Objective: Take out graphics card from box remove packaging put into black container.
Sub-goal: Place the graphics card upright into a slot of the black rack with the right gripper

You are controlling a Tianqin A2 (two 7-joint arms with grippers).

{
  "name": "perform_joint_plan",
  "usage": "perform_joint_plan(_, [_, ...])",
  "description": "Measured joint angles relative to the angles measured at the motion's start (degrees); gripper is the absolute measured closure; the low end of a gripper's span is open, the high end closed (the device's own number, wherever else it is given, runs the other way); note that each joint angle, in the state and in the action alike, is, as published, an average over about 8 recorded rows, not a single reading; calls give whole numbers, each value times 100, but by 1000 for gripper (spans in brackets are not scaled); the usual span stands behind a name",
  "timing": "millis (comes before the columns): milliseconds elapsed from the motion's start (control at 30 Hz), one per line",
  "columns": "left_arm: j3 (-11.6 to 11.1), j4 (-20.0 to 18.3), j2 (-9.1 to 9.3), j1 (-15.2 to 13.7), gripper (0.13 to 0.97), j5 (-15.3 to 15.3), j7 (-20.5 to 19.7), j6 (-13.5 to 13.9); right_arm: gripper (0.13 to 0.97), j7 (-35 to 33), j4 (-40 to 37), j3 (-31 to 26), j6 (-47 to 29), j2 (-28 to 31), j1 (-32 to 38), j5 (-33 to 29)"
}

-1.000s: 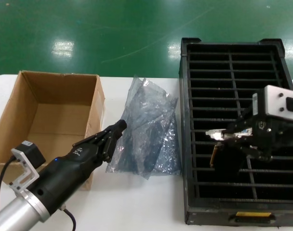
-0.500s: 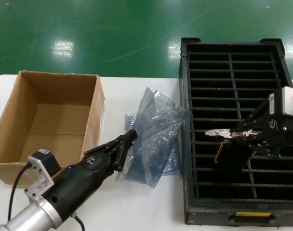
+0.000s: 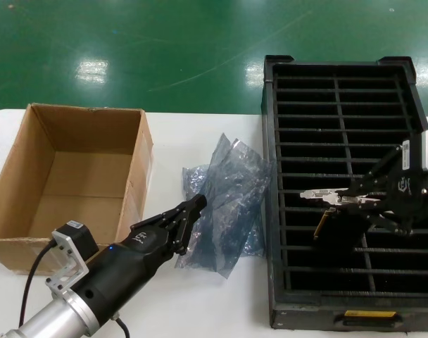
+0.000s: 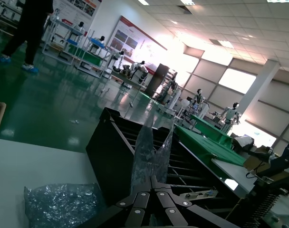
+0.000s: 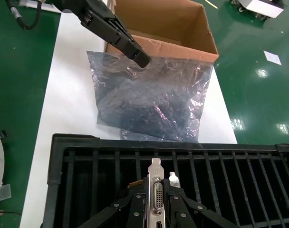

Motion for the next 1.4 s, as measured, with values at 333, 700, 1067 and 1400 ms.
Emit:
perform_joint_plan(333, [-139, -83, 116, 115, 959, 205, 6, 83, 909, 345, 426, 62, -59, 120, -163, -11])
perform_joint_plan(700, [-253, -164, 183, 191, 959, 339, -8, 151, 909, 456, 624, 121, -18, 201, -344, -12])
perform_joint_plan(1067, [-353, -130, 246, 169, 959, 424, 31, 207, 909, 111, 331, 125, 184, 153, -479, 38])
perform_joint_plan(1400, [-440, -83, 295, 151, 959, 468, 95, 246, 909, -118, 176, 112, 220, 108, -391, 65])
